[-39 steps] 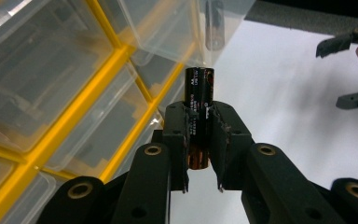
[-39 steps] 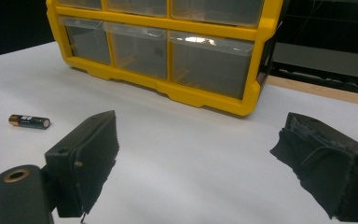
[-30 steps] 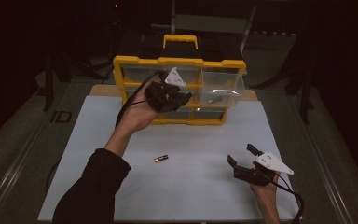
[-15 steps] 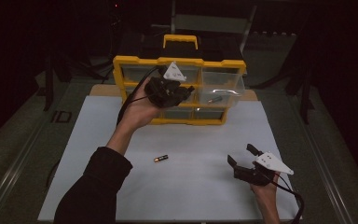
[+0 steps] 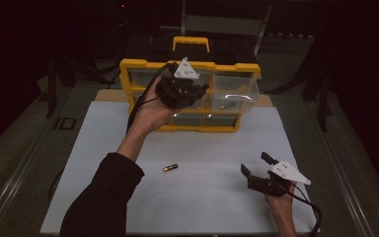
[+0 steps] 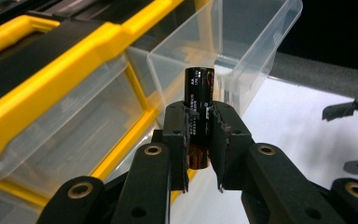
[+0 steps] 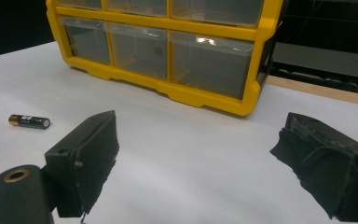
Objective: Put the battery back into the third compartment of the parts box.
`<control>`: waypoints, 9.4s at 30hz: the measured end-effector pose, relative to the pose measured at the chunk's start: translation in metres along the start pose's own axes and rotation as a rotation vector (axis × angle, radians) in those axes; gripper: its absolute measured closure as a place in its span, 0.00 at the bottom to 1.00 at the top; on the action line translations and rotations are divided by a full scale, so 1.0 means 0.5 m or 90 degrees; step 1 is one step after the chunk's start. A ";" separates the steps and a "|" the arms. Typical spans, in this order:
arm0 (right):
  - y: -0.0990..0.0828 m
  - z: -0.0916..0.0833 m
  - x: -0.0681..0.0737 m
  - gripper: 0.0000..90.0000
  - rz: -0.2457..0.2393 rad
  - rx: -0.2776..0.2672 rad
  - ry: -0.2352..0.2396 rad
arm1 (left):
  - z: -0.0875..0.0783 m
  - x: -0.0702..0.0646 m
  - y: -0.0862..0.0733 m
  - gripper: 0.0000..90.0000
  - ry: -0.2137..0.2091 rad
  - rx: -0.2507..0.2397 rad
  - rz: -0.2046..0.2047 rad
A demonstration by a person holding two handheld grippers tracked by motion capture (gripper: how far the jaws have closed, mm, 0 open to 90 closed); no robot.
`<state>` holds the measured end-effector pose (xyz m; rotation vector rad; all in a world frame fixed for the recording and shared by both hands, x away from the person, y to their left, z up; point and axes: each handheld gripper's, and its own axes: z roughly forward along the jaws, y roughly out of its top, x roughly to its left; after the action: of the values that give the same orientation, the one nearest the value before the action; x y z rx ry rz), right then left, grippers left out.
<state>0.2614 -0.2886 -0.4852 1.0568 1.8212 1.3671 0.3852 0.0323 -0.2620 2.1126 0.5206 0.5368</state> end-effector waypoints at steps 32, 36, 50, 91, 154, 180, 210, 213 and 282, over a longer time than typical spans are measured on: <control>0.000 0.001 -0.001 0.12 0.003 0.001 0.000 | 0.004 0.009 0.045 0.86 0.001 -0.093 -0.022; 0.000 0.001 -0.001 0.12 0.003 0.001 0.000 | 0.004 0.009 0.049 0.86 -0.009 -0.103 -0.017; 0.000 0.001 -0.001 0.13 0.003 0.001 -0.001 | 0.028 0.008 0.072 0.86 -0.021 -0.093 -0.020; 0.001 0.000 -0.004 0.13 0.004 0.000 -0.002 | 0.076 -0.010 0.092 0.24 0.023 -0.040 -0.030; 0.001 0.000 -0.002 0.13 0.003 0.000 -0.001 | 0.049 -0.015 -0.022 0.13 -0.103 0.118 0.007; 0.001 -0.001 -0.003 0.12 0.004 -0.001 -0.001 | 0.065 -0.019 -0.076 0.12 -0.102 0.174 0.012; 0.001 -0.002 -0.003 0.12 0.010 -0.001 -0.003 | 0.071 -0.020 -0.151 0.12 -0.096 0.231 0.009; 0.001 -0.002 -0.003 0.12 0.010 -0.001 -0.003 | 0.072 -0.022 -0.152 0.12 -0.097 0.234 0.012; 0.000 -0.002 -0.003 0.13 0.008 0.000 -0.003 | 0.120 -0.052 -0.300 0.13 -0.104 0.348 -0.003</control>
<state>0.2613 -0.2901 -0.4847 1.0725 1.8141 1.3717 0.3716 0.0590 -0.4228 2.6431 0.6301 0.2266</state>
